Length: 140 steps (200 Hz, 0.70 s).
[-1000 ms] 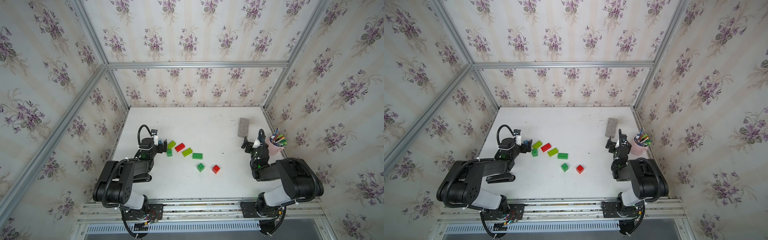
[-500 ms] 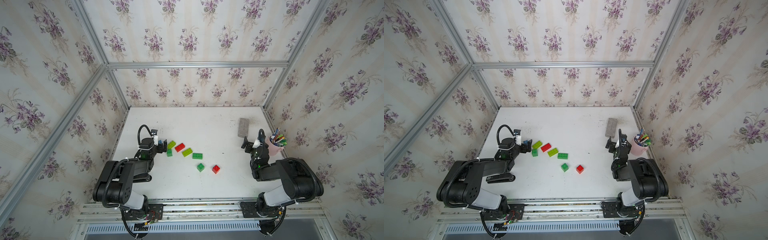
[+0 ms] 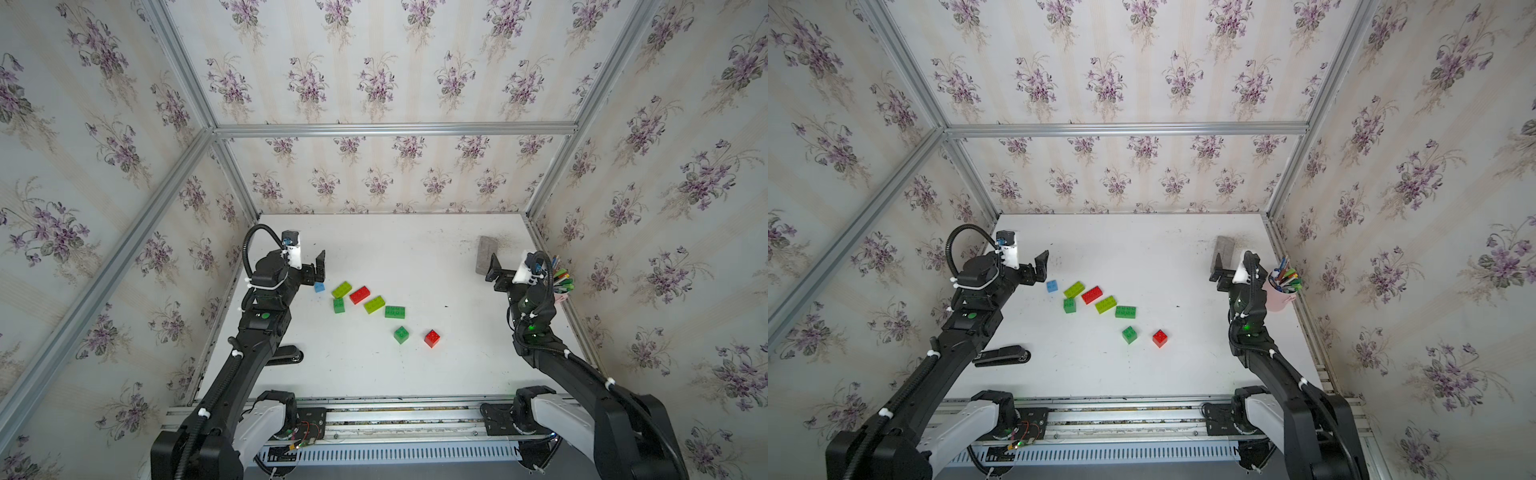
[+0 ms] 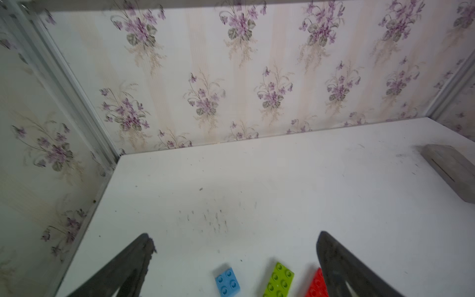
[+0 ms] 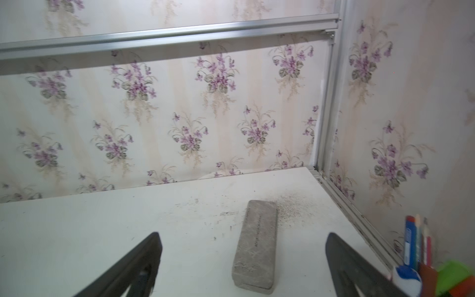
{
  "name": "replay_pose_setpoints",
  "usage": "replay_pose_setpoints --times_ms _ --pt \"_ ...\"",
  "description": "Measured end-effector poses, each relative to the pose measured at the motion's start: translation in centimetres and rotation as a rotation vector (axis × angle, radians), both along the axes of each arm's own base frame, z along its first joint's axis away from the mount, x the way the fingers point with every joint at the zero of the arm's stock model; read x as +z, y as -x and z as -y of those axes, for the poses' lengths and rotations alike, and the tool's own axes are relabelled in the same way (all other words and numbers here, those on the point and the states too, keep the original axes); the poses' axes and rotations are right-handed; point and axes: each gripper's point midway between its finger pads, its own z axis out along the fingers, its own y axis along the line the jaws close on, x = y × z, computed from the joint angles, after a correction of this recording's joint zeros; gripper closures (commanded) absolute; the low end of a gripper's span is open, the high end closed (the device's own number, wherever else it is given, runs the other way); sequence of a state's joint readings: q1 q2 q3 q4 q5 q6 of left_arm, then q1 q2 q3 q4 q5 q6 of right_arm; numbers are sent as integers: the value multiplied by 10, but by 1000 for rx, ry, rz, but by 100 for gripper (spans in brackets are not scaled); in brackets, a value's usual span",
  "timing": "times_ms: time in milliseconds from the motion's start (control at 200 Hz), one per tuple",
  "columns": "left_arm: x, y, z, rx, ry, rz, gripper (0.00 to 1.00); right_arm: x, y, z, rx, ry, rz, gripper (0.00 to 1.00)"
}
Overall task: Assemble a spoon with lego
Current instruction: Pick up the lego brick from the center of the board.
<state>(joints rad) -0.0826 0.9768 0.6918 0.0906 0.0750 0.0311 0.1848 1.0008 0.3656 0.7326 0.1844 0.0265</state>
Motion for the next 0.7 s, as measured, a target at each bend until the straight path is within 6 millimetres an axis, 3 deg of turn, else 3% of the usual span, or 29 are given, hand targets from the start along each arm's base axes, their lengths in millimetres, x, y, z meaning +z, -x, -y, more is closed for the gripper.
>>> replay_pose_setpoints --times_ms 110,240,325,445,625,699 --pt "-35 20 28 -97 73 -119 1 25 2 -47 153 20 -65 1" --pt "-63 42 66 -213 102 -211 1 24 15 -103 331 70 -216 1" --pt "-70 53 86 -277 110 -234 1 1 40 -148 485 125 -346 2" --pt "-82 63 99 -306 105 -264 1 -46 85 -189 673 205 -534 4" --pt "-98 77 112 -339 97 -297 1 -100 134 -208 799 275 -730 9" --pt "-101 78 113 -332 92 -303 1 -117 144 -207 814 272 -793 11"
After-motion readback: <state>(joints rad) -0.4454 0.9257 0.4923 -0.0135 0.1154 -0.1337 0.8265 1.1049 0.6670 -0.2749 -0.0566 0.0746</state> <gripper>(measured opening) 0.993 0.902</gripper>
